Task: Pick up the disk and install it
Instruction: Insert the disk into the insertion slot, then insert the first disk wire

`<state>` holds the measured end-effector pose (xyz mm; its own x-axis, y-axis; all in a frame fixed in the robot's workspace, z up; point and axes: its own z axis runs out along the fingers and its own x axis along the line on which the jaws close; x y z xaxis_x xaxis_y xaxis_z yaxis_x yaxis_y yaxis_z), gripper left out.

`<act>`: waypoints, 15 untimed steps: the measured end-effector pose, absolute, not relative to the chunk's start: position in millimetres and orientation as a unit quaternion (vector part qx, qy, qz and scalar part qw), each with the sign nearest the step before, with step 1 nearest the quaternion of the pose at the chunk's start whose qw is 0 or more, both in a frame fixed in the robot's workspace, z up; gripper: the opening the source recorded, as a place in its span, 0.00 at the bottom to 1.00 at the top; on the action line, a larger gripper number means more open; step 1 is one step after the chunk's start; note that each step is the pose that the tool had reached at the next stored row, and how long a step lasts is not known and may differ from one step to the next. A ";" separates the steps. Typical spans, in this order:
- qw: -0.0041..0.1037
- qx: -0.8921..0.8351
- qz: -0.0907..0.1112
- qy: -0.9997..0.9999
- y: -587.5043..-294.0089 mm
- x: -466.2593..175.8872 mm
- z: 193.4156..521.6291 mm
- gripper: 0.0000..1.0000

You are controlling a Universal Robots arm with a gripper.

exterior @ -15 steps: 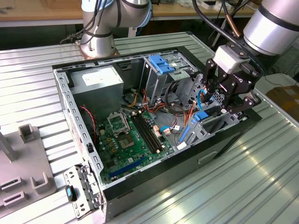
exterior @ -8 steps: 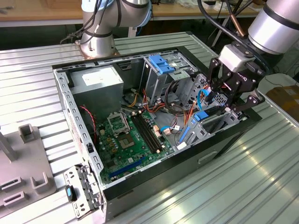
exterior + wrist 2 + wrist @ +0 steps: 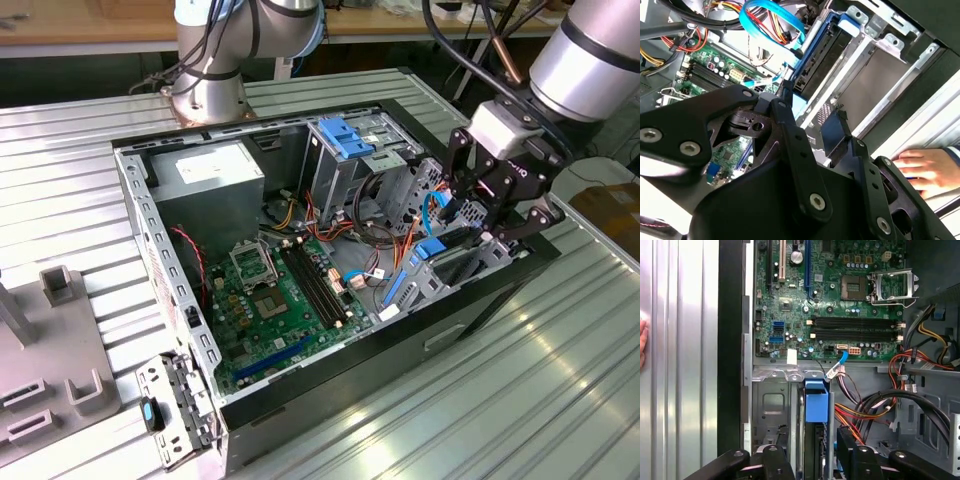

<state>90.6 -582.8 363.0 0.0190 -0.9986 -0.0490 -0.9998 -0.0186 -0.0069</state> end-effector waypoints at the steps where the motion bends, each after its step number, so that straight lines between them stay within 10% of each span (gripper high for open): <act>1: 0.020 -0.713 0.015 0.700 -580.2 91.0 362.4 0.50; 15: 0.020 -0.714 0.015 0.700 -574.8 96.4 357.6 0.50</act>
<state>96.4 -574.8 357.6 0.0189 -0.9986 -0.0490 -0.9998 -0.0186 -0.0069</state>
